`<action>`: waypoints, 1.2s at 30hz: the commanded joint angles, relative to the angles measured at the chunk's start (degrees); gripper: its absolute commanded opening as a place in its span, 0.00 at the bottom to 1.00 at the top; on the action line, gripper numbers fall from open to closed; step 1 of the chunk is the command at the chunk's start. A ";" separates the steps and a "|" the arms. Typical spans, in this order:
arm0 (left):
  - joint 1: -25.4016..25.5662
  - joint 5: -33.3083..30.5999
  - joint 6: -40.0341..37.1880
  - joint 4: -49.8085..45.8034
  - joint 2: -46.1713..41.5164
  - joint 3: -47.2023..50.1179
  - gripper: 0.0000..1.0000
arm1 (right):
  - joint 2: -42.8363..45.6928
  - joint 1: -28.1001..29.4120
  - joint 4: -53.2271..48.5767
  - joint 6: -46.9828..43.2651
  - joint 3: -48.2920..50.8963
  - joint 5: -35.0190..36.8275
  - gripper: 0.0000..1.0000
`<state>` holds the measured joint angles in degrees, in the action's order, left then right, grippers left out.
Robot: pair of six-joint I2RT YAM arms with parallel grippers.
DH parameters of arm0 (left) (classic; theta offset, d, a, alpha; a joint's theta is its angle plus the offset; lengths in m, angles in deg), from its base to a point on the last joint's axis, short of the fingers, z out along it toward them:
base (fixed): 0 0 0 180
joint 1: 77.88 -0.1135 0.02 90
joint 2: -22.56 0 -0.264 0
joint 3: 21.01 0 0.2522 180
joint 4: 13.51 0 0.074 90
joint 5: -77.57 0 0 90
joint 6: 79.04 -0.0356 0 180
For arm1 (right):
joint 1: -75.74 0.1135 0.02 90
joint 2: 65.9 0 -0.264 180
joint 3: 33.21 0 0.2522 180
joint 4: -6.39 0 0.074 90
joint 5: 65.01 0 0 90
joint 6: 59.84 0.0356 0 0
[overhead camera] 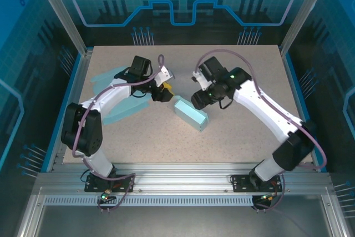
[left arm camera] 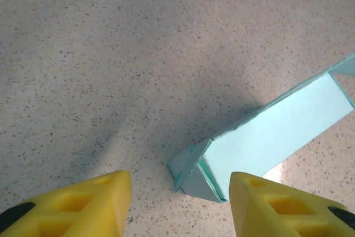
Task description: Fold the paper box
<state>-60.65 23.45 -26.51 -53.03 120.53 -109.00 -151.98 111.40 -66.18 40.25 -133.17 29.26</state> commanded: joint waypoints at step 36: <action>5.83 -4.04 -4.21 -2.33 0.79 -0.33 0.00 | 12.38 -1.04 13.19 20.28 23.31 6.19 0.43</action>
<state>-55.80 21.26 -31.39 -59.79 125.74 -112.50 -139.79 112.05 -52.54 61.86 -108.58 33.77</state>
